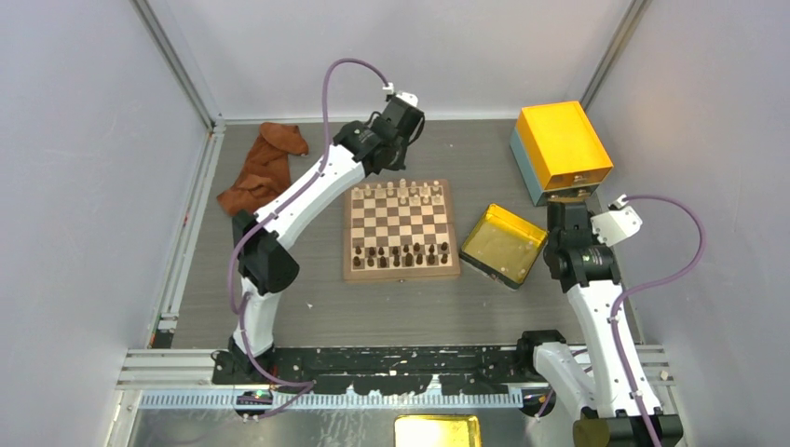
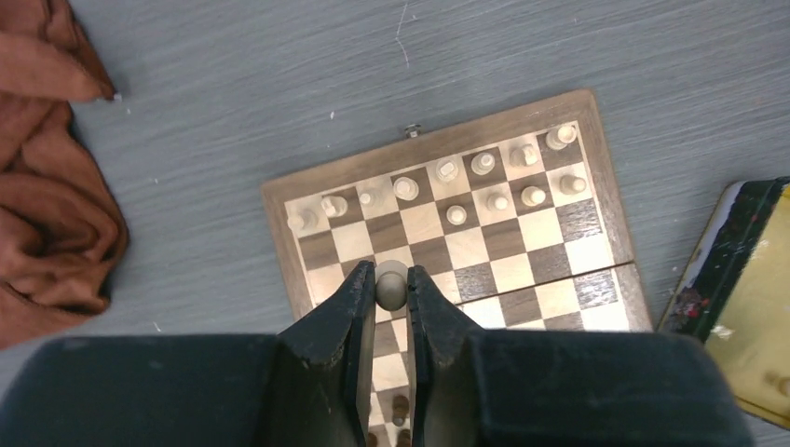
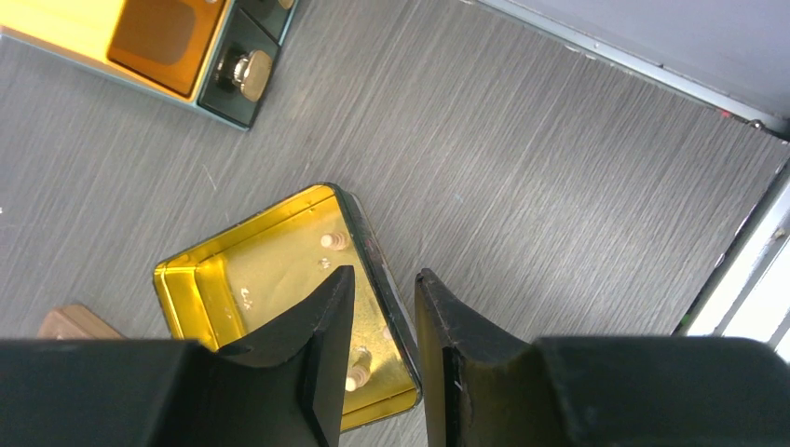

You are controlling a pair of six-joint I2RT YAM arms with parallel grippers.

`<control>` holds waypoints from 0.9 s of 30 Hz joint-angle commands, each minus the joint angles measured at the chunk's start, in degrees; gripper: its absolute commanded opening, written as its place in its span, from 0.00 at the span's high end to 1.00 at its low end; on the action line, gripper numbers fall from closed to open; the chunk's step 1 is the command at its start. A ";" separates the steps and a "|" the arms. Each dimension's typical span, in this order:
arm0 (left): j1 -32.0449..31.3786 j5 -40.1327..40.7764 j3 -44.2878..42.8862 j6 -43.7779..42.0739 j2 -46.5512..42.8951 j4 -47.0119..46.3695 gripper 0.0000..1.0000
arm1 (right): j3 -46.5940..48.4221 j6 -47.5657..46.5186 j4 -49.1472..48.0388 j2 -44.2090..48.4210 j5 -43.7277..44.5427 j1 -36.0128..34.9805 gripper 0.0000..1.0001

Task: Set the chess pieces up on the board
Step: Place the chess piece on the chessboard.

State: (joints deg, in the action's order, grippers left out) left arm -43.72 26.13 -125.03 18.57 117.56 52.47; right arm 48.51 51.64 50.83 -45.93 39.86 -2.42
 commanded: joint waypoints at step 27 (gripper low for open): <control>2.83 -5.69 18.98 18.58 -6.26 -8.68 1.00 | 4.86 -4.23 1.41 -1.48 2.01 -4.05 0.64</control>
State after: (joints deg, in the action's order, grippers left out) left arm -41.80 21.32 -107.83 36.05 114.13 49.47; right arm 51.55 48.12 52.82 -47.88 39.83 -6.07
